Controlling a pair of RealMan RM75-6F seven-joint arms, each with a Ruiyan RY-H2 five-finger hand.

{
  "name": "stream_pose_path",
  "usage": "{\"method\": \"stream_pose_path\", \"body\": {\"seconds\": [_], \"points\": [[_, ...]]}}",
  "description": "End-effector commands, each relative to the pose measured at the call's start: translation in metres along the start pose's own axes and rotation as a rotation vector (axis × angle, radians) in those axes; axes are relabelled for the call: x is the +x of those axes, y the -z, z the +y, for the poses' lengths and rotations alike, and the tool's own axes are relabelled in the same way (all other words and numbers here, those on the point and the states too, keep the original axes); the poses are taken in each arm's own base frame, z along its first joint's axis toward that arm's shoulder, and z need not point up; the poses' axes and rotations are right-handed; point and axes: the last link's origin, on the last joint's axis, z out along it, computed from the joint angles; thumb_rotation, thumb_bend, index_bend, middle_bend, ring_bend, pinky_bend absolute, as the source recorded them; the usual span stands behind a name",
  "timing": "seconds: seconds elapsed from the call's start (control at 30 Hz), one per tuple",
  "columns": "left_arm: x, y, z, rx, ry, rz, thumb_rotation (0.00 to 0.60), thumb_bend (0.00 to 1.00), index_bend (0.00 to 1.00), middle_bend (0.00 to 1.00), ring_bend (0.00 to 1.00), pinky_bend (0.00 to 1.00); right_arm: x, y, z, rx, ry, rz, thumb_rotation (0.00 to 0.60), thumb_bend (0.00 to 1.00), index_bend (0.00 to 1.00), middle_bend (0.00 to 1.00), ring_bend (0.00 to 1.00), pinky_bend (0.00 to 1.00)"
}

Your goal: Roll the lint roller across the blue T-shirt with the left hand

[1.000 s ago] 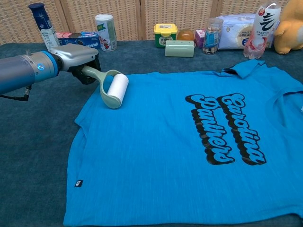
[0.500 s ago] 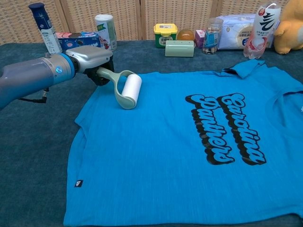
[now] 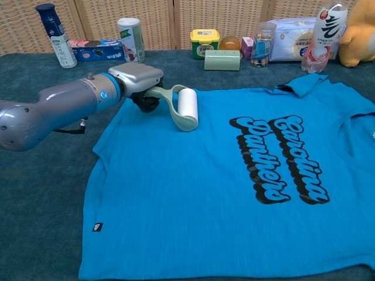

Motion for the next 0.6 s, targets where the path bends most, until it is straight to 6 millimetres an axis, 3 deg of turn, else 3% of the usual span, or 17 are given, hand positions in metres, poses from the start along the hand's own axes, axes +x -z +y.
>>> {"method": "stream_pose_path", "body": {"seconds": [0.03, 0.6], "points": [[0.001, -0.003, 0.009, -0.007, -0.002, 0.000, 0.600, 0.66, 0.94, 0.88, 0.84, 1.00, 0.001, 0.000, 0.000, 0.001, -0.005, -0.001, 0.600, 0.00, 0.03, 0.00, 0.00, 0.00], [0.015, -0.016, 0.043, -0.030, 0.004, -0.004, 0.600, 0.65, 0.94, 0.88, 0.84, 1.00, 0.005, 0.001, 0.001, 0.005, -0.023, 0.006, 0.600, 0.00, 0.02, 0.00, 0.00, 0.00]]}}
